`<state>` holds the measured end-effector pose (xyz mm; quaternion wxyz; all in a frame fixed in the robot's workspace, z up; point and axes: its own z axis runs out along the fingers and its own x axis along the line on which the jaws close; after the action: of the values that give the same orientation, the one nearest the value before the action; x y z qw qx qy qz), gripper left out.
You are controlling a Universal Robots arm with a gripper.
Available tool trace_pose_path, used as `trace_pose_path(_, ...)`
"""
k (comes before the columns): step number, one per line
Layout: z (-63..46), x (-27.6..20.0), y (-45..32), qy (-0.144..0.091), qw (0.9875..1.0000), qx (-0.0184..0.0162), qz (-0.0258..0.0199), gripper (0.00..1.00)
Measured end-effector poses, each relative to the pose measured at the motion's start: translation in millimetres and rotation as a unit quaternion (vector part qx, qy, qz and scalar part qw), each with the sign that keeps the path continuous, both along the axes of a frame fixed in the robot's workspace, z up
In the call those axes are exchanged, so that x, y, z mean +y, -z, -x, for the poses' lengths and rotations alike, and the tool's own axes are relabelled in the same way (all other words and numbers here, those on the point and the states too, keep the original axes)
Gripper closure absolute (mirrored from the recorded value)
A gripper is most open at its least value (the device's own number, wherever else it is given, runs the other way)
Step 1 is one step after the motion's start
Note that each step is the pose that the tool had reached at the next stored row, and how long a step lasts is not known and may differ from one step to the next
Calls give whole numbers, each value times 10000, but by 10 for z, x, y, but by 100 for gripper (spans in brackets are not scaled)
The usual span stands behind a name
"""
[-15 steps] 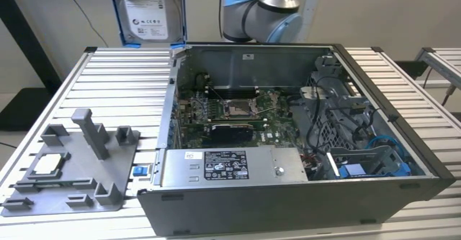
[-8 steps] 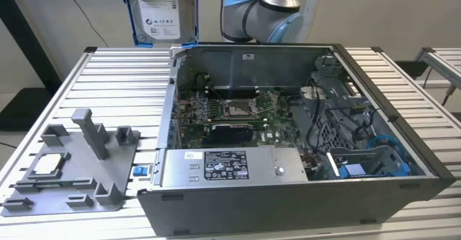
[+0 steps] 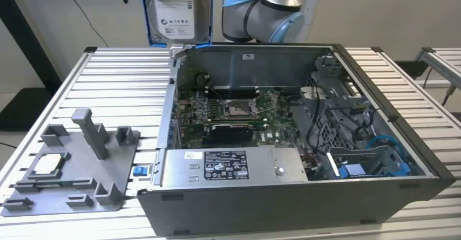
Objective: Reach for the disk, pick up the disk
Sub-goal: 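Pick up the disk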
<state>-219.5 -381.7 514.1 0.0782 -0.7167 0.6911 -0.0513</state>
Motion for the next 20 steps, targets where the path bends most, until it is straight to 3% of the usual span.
trace_pose_path(20, -653, 0, 0, 0, 10000, 1, 0, 100)
